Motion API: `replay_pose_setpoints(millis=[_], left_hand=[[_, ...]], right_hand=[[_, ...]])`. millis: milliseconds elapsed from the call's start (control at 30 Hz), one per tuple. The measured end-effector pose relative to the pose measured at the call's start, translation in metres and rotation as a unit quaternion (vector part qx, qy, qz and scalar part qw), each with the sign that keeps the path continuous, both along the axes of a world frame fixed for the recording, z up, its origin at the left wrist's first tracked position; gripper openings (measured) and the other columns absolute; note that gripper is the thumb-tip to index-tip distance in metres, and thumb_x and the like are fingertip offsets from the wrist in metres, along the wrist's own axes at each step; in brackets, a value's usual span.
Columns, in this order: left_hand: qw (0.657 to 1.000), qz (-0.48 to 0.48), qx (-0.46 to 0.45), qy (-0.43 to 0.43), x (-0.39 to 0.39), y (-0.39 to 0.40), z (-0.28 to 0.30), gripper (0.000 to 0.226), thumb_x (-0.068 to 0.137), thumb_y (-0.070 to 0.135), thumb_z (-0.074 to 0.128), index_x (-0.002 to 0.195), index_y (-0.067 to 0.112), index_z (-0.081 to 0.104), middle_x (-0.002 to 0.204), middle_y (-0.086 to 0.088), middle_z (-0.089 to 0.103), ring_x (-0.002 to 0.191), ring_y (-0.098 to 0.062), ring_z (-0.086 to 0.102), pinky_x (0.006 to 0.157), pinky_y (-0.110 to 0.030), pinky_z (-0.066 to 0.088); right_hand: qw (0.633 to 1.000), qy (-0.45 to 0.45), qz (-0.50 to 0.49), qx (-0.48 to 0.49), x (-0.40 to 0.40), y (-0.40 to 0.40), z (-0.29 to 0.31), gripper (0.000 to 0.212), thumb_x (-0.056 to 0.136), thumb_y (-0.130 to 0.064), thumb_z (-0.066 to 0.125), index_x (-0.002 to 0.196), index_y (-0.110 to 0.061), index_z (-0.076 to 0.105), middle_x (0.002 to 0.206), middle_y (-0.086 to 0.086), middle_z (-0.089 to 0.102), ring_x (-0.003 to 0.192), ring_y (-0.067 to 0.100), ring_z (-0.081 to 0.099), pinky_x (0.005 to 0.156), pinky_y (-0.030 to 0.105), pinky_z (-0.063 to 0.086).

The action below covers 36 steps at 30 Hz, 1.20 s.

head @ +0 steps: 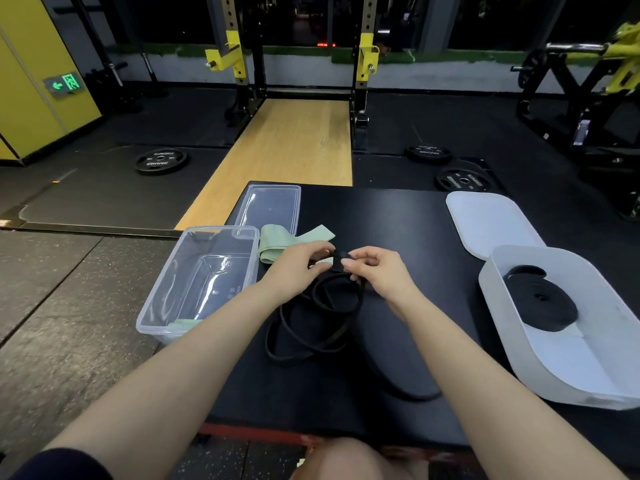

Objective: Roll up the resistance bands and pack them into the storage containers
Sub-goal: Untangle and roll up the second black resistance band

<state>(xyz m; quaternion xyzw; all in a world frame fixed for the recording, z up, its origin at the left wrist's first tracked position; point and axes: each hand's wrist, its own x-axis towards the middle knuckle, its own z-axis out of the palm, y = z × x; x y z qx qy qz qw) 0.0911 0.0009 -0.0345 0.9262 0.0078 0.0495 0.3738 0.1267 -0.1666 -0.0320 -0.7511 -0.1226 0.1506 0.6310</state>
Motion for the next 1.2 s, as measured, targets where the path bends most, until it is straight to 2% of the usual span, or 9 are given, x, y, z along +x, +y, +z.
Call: replay_pose_setpoints(millis=[100, 267, 367, 500, 600, 733, 933, 1033, 1200], left_hand=[[0.997, 0.021, -0.015, -0.067, -0.004, -0.011, 0.016, 0.013, 0.089, 0.016, 0.061, 0.102, 0.016, 0.063, 0.104, 0.005, 0.063, 0.099, -0.005, 0.054, 0.08, -0.007, 0.036], [0.995, 0.036, -0.073, -0.064, -0.016, -0.032, 0.044, 0.003, 0.089, 0.02, 0.061, 0.087, 0.017, 0.062, 0.089, 0.005, 0.066, 0.087, -0.009, 0.061, 0.077, -0.016, 0.045], [0.98, 0.047, -0.195, -0.005, -0.025, -0.053, 0.061, 0.015, 0.092, 0.026, 0.059, 0.093, 0.013, 0.066, 0.09, -0.006, 0.071, 0.081, -0.014, 0.068, 0.08, -0.025, 0.053], [0.929, 0.076, -0.361, 0.038, -0.035, -0.076, 0.076, 0.025, 0.09, 0.024, 0.062, 0.103, 0.003, 0.064, 0.097, -0.014, 0.069, 0.084, -0.016, 0.068, 0.074, -0.021, 0.056], [0.888, 0.088, -0.449, 0.041, -0.041, -0.083, 0.089, 0.032, 0.087, 0.02, 0.065, 0.111, -0.001, 0.063, 0.105, -0.017, 0.068, 0.092, -0.021, 0.067, 0.076, -0.022, 0.057], [0.888, 0.075, -0.452, 0.033, -0.048, -0.092, 0.109, 0.027, 0.089, 0.015, 0.062, 0.112, 0.001, 0.065, 0.108, -0.013, 0.068, 0.096, -0.018, 0.065, 0.081, -0.022, 0.055], [0.883, 0.021, -0.468, 0.003, -0.057, -0.099, 0.14, 0.018, 0.096, 0.005, 0.047, 0.098, 0.008, 0.064, 0.103, -0.005, 0.069, 0.095, -0.016, 0.067, 0.088, -0.025, 0.053], [0.878, -0.005, -0.478, -0.007, -0.061, -0.099, 0.157, 0.02, 0.097, 0.004, 0.044, 0.095, 0.009, 0.063, 0.094, -0.001, 0.071, 0.083, -0.008, 0.07, 0.078, -0.019, 0.056], [0.885, -0.049, -0.463, -0.024, -0.068, -0.099, 0.187, 0.02, 0.097, 0.004, 0.044, 0.094, 0.007, 0.064, 0.084, 0.001, 0.073, 0.078, -0.01, 0.071, 0.072, -0.019, 0.057]], right_hand=[[1.0, -0.026, 0.015, -0.004, -0.005, -0.014, 0.014, 0.014, 0.083, -0.008, 0.071, 0.079, -0.017, 0.062, 0.068, -0.001, 0.065, 0.051, 0.001, 0.057, 0.061, 0.011, 0.047], [0.984, -0.112, -0.026, -0.133, -0.015, -0.031, 0.027, 0.016, 0.08, -0.017, 0.074, 0.072, -0.024, 0.062, 0.069, -0.006, 0.066, 0.055, 0.006, 0.062, 0.072, 0.028, 0.052], [0.968, -0.17, -0.081, -0.168, -0.027, -0.033, 0.04, 0.017, 0.082, -0.023, 0.07, 0.07, -0.029, 0.059, 0.068, -0.011, 0.065, 0.062, 0.009, 0.065, 0.069, 0.032, 0.053], [0.936, -0.262, -0.12, -0.201, -0.042, -0.035, 0.059, 0.018, 0.085, -0.026, 0.064, 0.069, -0.028, 0.056, 0.067, -0.009, 0.063, 0.068, 0.014, 0.064, 0.062, 0.031, 0.05], [0.936, -0.299, -0.126, -0.137, -0.056, -0.038, 0.07, 0.011, 0.087, -0.021, 0.062, 0.076, -0.022, 0.059, 0.072, -0.008, 0.063, 0.065, 0.007, 0.061, 0.06, 0.021, 0.048], [0.958, -0.254, -0.133, -0.005, -0.073, -0.044, 0.079, 0.007, 0.088, -0.014, 0.065, 0.084, -0.019, 0.061, 0.083, -0.003, 0.067, 0.062, 0.003, 0.064, 0.058, 0.007, 0.043], [0.969, -0.154, -0.102, 0.166, -0.075, -0.051, 0.09, 0.002, 0.092, -0.017, 0.061, 0.091, -0.016, 0.061, 0.085, 0.001, 0.07, 0.078, 0.01, 0.068, 0.075, 0.019, 0.052], [0.967, -0.144, -0.079, 0.196, -0.072, -0.06, 0.097, 0.007, 0.093, -0.017, 0.059, 0.091, -0.013, 0.064, 0.085, -0.001, 0.068, 0.085, 0.016, 0.065, 0.085, 0.029, 0.054], [0.97, -0.165, -0.031, 0.176, -0.073, -0.074, 0.118, 0.004, 0.088, -0.013, 0.064, 0.085, -0.012, 0.067, 0.084, 0.004, 0.065, 0.084, 0.017, 0.06, 0.087, 0.035, 0.053]])
